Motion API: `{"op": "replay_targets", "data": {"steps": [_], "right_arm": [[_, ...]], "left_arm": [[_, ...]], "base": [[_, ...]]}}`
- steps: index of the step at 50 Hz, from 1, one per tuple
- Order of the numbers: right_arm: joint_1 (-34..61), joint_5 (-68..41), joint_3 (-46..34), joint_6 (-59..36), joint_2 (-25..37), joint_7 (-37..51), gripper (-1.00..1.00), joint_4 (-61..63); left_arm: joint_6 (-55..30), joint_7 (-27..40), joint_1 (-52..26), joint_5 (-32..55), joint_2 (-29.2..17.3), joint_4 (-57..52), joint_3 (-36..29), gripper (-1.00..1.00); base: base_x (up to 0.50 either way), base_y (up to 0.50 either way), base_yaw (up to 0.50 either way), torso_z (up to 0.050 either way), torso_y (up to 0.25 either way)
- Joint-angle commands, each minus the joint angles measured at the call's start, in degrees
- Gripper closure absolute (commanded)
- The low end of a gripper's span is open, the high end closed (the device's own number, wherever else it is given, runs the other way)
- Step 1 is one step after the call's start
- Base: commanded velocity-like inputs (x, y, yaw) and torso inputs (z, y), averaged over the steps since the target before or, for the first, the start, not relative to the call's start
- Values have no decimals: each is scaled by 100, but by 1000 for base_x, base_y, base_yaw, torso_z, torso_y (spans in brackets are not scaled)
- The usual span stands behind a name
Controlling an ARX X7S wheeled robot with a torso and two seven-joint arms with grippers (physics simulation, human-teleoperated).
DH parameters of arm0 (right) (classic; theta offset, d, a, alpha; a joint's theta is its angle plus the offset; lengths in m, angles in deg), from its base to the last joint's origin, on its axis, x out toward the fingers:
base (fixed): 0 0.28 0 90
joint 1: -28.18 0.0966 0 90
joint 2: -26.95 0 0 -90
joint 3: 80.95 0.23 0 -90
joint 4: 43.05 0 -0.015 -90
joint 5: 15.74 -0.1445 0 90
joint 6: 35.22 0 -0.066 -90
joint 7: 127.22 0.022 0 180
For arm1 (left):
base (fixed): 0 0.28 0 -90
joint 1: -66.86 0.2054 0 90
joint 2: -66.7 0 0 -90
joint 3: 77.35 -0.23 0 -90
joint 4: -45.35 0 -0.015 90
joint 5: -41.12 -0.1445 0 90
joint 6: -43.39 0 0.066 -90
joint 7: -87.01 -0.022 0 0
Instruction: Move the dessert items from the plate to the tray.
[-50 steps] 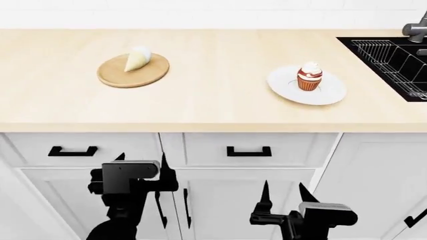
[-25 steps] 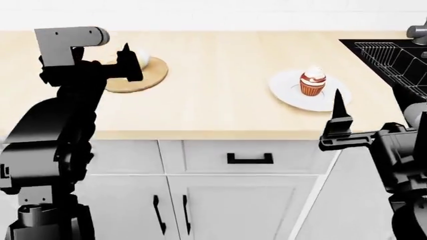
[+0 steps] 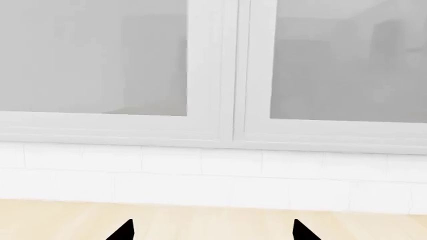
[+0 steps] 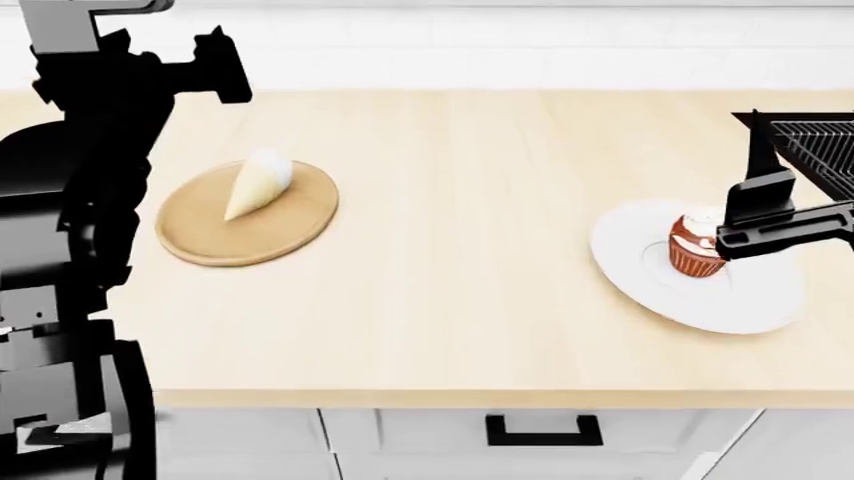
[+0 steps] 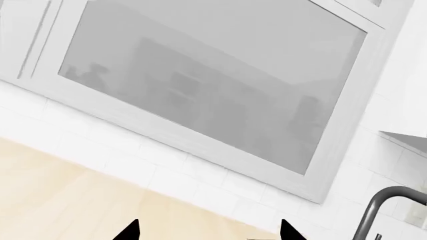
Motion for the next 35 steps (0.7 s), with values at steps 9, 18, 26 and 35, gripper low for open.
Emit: {"op": "replay_targets", "data": {"steps": [9, 18, 26, 35], "right_arm": [[567, -271, 207, -592, 279, -109, -100, 19], [610, -611, 463, -1143, 67, -170, -100, -72], [808, -6838, 891, -1186, 1759, 3485, -100, -1856], [32, -8040, 981, -871, 2113, 3634, -100, -2033]], "left_arm": [[-106, -170, -69, 80, -42, 20, -64, -100], [-149, -166, -46, 110, -51, -43, -77, -100], [-203, -138, 59, 144, -26, -139, -86, -100], [-106, -136, 102, 137, -11, -17, -126, -100]], "base": [[500, -127, 0, 0, 2], [56, 0, 0, 0, 0], [0, 0, 0, 0, 0], [0, 0, 0, 0, 0]]}}
